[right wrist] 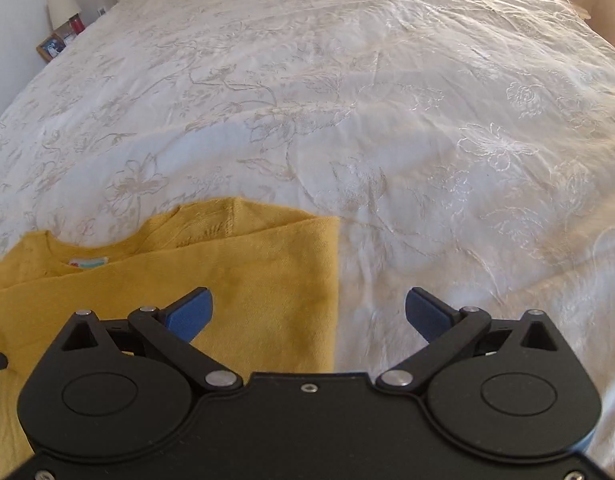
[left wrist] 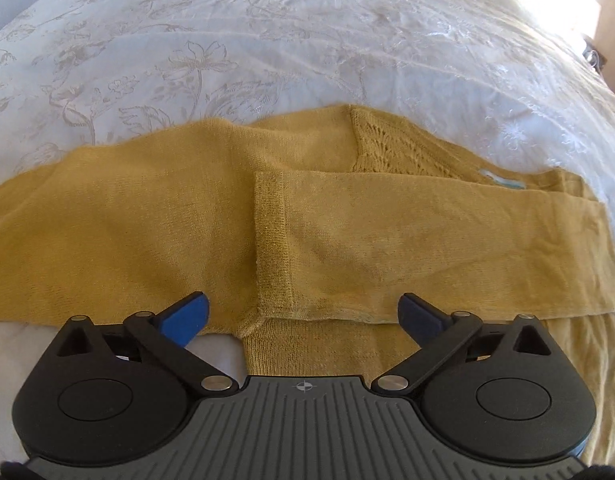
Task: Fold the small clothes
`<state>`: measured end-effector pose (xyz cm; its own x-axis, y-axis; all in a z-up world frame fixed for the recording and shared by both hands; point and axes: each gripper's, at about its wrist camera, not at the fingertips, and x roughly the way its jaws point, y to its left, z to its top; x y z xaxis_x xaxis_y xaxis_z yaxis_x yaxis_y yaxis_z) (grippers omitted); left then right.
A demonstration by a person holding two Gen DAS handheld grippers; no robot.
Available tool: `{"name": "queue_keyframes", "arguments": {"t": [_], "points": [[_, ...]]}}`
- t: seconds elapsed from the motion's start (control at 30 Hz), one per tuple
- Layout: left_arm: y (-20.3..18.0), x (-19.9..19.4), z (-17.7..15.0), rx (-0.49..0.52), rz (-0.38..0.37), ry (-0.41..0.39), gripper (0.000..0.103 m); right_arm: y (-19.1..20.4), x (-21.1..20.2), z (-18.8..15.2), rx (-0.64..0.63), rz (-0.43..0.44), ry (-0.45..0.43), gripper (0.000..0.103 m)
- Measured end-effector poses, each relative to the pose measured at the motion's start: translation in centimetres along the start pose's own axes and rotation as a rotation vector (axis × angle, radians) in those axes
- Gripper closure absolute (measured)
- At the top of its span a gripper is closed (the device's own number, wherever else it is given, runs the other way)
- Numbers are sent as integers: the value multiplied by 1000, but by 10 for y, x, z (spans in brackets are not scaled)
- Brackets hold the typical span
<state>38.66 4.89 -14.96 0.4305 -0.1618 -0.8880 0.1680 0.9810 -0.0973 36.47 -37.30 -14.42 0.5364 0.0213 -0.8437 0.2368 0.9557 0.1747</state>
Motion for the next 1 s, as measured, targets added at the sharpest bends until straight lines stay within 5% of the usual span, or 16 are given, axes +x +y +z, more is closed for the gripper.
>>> {"name": "queue_keyframes", "arguments": {"t": [0.17, 0.27, 0.43, 0.67, 0.8, 1.0], "points": [[-8, -24, -26, 38, -21, 2, 0, 30, -14, -43, -103, 41, 55, 1], [-7, -22, -48, 80, 9, 58, 0, 38, -1, -59, -176, -36, 113, 1], [14, -16, -81, 68, 65, 130, 0, -7, 10, -69, 35, -116, 151, 1], [28, -44, -96, 2, 55, 118, 0, -4, -26, -73, 28, -83, 104, 1], [20, -56, -111, 25, 28, 117, 0, 4, -41, -105, -9, -55, 141, 1], [15, -54, -144, 48, 54, 168, 0, -15, -52, -168, 18, -128, 227, 1]]}}
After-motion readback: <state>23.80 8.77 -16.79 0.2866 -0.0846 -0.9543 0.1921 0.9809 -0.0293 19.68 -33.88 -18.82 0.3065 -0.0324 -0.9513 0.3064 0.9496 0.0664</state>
